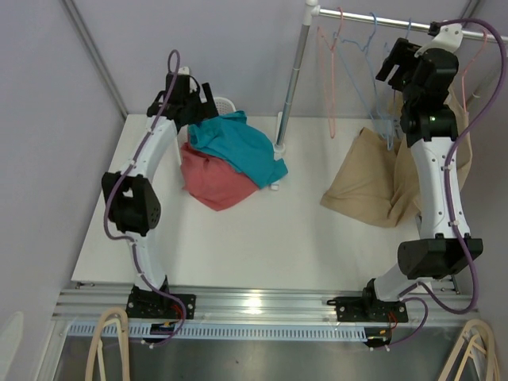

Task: Remove the t-shirt from the hanger

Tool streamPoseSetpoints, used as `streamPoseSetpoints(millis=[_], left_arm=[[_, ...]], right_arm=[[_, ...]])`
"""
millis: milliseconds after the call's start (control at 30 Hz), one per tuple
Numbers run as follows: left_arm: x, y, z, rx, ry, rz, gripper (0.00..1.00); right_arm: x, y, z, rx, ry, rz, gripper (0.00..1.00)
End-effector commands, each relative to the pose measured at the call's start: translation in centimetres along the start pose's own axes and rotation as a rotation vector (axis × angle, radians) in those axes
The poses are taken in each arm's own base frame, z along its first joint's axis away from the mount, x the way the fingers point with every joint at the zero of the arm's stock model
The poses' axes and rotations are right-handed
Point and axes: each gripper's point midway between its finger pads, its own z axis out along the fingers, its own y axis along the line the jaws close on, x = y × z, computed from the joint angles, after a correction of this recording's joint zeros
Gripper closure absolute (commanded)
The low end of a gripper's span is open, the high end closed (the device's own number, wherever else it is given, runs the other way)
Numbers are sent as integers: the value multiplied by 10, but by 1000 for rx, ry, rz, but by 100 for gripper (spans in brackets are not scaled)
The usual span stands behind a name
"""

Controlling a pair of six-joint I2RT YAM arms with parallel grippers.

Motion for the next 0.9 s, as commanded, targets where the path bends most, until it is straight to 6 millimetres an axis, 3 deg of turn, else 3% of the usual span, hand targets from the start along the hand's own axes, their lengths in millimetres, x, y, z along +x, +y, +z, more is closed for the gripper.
streamPoseSetpoints(millis=[0,100,200,300,333,367,533,600,633,700,733,867], left_arm=[[-62,-39,-73,72,-220,72,1],[-58,-53,-90,77,-220,92,1],[-40,-62,-95,82,-155,81,0],[-6,-69,-91,61,-61,90,1],[15,-75,-88,60,-15,110,0],[23,-79,-88,59,-3,120,0],[75,-99,-88,37,71,193,0],[90,-98,-83,27,88,198,1],[106,-95,-78,14,120,202,0],[113,-94,-76,-1,114,207,1],[131,-90,-71,-25,142,226,0],[157,-75,-56,-156,140,261,1]], right_arm=[[-50,-9,-38,41,-93,10,16],[-49,-16,-50,72,-74,14,10],[-45,-21,-62,89,-59,22,7],[-42,-27,-72,115,-48,32,5],[-44,-29,-78,122,-51,35,5],[-46,-31,-82,132,-55,37,1],[-48,-49,-103,217,-47,34,1],[-49,-50,-108,220,-46,30,1],[-49,-51,-110,222,-45,28,0],[-51,-50,-114,216,-51,30,1],[-50,-51,-114,215,-48,30,1],[-49,-45,-117,180,-44,40,0]])
